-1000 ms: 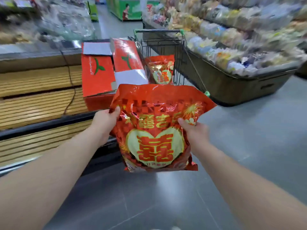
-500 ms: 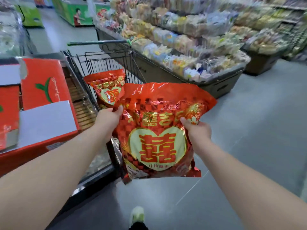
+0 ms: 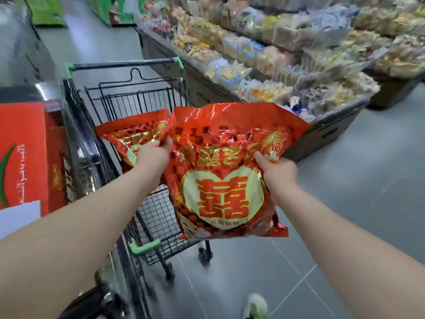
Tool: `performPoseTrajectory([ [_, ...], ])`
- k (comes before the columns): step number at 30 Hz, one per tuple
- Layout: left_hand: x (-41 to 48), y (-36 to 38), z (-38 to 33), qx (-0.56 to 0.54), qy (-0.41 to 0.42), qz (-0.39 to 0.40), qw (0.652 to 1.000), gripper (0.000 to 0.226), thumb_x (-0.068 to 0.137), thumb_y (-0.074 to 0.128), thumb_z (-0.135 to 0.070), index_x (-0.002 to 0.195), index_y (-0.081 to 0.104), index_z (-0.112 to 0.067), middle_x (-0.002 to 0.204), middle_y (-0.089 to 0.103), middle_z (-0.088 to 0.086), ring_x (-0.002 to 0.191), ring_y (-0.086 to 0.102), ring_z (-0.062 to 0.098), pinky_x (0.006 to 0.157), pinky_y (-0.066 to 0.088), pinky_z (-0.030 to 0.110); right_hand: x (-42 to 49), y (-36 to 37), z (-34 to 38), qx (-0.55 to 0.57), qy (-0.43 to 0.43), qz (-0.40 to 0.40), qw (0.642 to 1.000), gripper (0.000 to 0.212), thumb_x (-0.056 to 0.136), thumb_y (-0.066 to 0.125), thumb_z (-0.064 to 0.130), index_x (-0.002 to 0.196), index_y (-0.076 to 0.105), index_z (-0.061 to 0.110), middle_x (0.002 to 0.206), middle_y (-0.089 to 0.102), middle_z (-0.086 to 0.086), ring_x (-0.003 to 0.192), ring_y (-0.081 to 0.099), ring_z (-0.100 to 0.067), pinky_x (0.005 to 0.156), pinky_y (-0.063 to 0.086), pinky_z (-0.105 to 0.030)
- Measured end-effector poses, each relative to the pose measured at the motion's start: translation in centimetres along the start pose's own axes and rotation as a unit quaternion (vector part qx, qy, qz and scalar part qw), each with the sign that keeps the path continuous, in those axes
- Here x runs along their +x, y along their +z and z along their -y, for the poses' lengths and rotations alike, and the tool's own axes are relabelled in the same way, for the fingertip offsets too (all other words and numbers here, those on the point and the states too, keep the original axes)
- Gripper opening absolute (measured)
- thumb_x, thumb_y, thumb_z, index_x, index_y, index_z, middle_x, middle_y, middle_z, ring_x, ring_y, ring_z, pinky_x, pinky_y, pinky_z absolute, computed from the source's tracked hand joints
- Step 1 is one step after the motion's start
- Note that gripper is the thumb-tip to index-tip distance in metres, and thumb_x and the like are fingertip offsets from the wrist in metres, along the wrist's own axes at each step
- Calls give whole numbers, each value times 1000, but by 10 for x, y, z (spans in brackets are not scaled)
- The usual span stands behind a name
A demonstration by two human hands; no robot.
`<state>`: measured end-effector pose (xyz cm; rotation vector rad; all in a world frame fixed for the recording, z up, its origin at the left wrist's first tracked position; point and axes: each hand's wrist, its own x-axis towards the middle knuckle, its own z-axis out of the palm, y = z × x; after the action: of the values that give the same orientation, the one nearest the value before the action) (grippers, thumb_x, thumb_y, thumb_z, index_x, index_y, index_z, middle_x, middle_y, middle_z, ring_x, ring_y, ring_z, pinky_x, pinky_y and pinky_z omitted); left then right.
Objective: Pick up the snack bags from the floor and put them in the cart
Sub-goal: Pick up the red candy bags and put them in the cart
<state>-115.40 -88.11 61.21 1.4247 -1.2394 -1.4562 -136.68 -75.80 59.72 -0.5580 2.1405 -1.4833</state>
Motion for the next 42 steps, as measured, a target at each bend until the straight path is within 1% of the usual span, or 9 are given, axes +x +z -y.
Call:
performPoseTrajectory([
  [7,50,3,-13,-47,-9,-164,985,32,85,61,-44,90,66,-13,86,59,10,78,57,25,76,49,42,95,61,42,-17,-25,152,988,29,78,73,44,82,67,15,79,66,2,77,63,-21,77,54,-37],
  [13,66,-11,-17,-39,3,-319,947,37,75,63,-52,63,64,-17,80,67,12,75,65,30,77,55,50,133,116,69,-33,-53,278,959,30,79,70,48,73,59,20,79,67,0,73,63,-23,73,54,-36],
  [16,72,-13,-21,-2,5,-359,933,35,89,55,-45,66,55,-18,75,55,8,71,51,21,64,43,35,145,150,68,-21,-42,307,950,31,76,72,48,74,60,21,75,65,2,79,64,-26,76,53,-38],
  [21,131,-31,-3,34,14,-368,929,35,94,51,-39,76,57,-10,72,50,9,67,44,17,54,32,29,171,208,56,-8,0,333,943,30,83,69,41,71,52,19,74,57,4,70,57,-16,71,43,-31],
  [27,221,-64,36,57,-57,-348,934,43,87,54,-48,76,61,-7,76,61,18,69,55,23,66,49,40,202,294,20,-68,69,316,944,37,83,66,49,74,53,15,79,62,-3,77,61,-25,72,51,-35],
  [30,260,-73,60,70,-103,-325,937,48,91,52,-45,82,62,1,78,62,19,69,56,24,64,49,38,215,331,-5,-114,102,303,941,43,83,63,51,73,51,12,71,56,-4,65,54,-22,60,44,-31],
  [33,300,-79,90,120,-125,-312,934,45,92,51,-42,63,54,-8,74,60,19,67,57,28,60,47,38,226,365,-34,-142,156,287,934,40,83,63,51,74,50,14,81,61,-5,78,58,-26,74,50,-38],
  [38,349,-85,123,192,-161,-303,919,40,90,53,-36,56,53,-16,84,68,24,84,64,42,71,53,45,239,414,-67,-160,197,273,928,60,86,61,49,126,51,5,110,60,-5,101,56,-25,92,46,-36],
  [42,377,-82,147,258,-158,-284,910,32,92,52,-34,72,63,-11,87,68,21,85,62,38,69,48,39,251,438,-90,-187,191,284,921,60,89,57,48,133,46,8,119,59,-4,108,56,-25,96,45,-36],
])
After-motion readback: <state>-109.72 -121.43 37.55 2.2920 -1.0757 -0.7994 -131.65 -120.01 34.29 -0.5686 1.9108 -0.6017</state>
